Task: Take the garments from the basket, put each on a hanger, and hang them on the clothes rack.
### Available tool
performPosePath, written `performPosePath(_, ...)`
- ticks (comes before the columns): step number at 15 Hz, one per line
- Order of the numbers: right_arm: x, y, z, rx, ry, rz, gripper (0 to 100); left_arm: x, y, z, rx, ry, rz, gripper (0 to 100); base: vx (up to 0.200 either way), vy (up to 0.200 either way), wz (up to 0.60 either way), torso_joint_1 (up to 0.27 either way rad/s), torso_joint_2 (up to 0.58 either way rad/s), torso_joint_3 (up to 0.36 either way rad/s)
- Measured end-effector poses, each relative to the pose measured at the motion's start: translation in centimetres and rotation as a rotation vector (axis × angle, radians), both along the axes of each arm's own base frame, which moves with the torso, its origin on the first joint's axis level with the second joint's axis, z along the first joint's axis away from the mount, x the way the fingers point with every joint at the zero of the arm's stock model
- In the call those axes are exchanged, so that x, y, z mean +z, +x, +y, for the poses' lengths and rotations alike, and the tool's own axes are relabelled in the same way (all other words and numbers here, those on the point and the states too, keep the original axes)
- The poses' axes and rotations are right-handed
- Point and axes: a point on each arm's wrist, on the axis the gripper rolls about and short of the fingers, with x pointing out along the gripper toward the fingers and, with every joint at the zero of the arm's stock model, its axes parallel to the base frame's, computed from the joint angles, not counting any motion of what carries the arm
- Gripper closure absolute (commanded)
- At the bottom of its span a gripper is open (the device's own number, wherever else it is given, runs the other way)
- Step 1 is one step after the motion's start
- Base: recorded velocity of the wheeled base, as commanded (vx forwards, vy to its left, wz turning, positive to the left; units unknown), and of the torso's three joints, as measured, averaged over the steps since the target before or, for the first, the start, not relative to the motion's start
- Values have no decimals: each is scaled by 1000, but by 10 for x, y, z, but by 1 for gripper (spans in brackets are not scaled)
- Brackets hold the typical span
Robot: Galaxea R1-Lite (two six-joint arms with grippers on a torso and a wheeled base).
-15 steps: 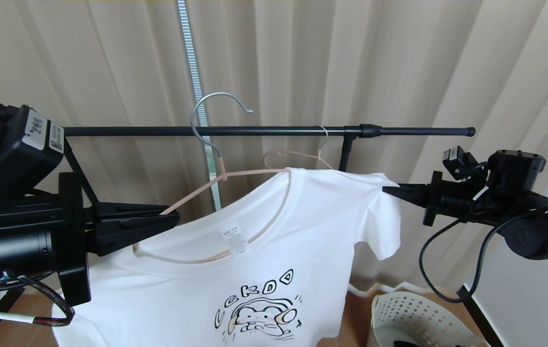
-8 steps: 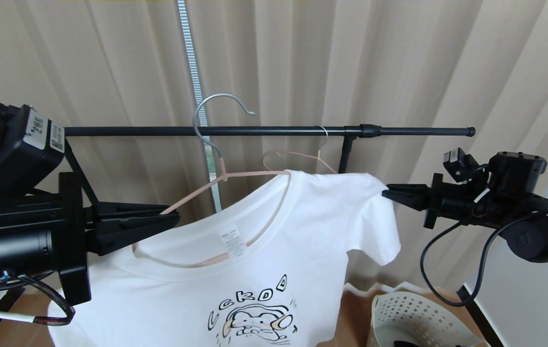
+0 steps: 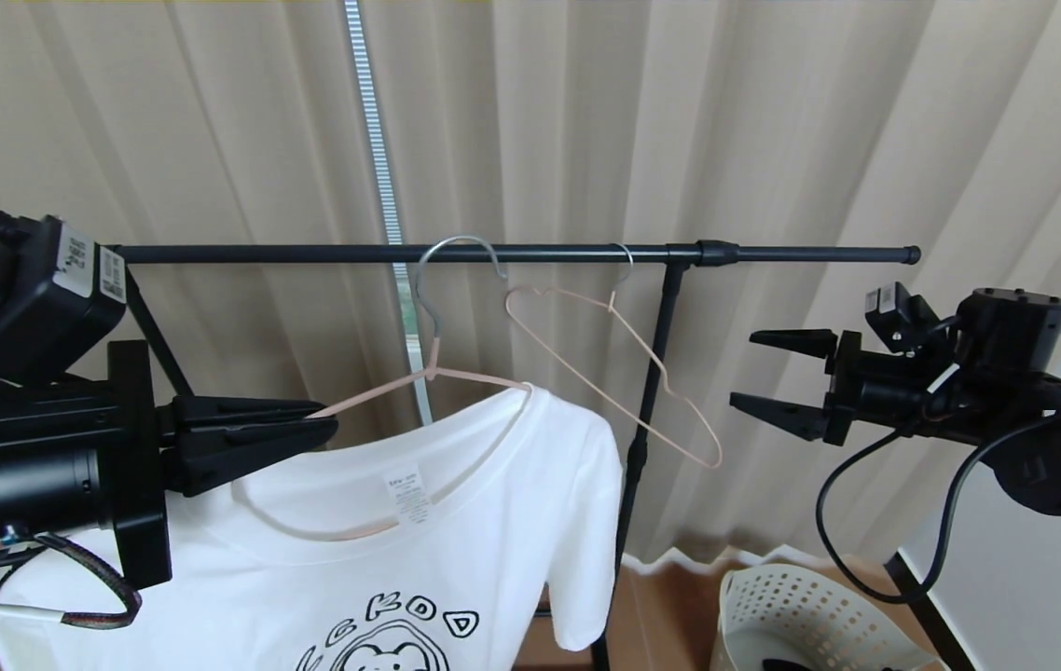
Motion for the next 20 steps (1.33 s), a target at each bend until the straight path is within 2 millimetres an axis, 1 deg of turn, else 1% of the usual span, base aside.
performPosePath(5, 23, -17, 17, 31, 34, 1, 0, -4, 0, 7, 38, 2, 10, 100, 0, 0, 0, 0, 0, 0)
performPosePath(7, 30, -22, 23, -21, 41, 2, 0, -5, 1, 10, 58, -1, 18, 100, 0, 0, 0, 0, 0, 0)
performPosePath(9, 40, -25, 35, -96, 86, 44, 0, -5, 3, 15, 92, -5, 24, 100, 0, 0, 0, 0, 0, 0)
performPosePath(11, 48, -29, 45, -102, 114, 47, 0, -6, 5, 20, 126, -13, 38, 100, 0, 0, 0, 0, 0, 0)
performPosePath(13, 53, -30, 48, -105, 121, 39, 0, -7, 8, 25, 165, -26, 56, 100, 0, 0, 0, 0, 0, 0)
performPosePath(15, 57, -29, 49, -145, 128, 32, 0, -8, 13, 30, 198, -27, 62, 100, 0, 0, 0, 0, 0, 0)
performPosePath(17, 59, -29, 51, -150, 132, 29, 0, -9, 22, 34, 232, -40, 65, 100, 0, 0, 0, 0, 0, 0)
performPosePath(20, 59, -28, 51, -150, 132, 29, 0, -11, 41, 37, 320, -55, 67, 100, 0, 0, 0, 0, 0, 0)
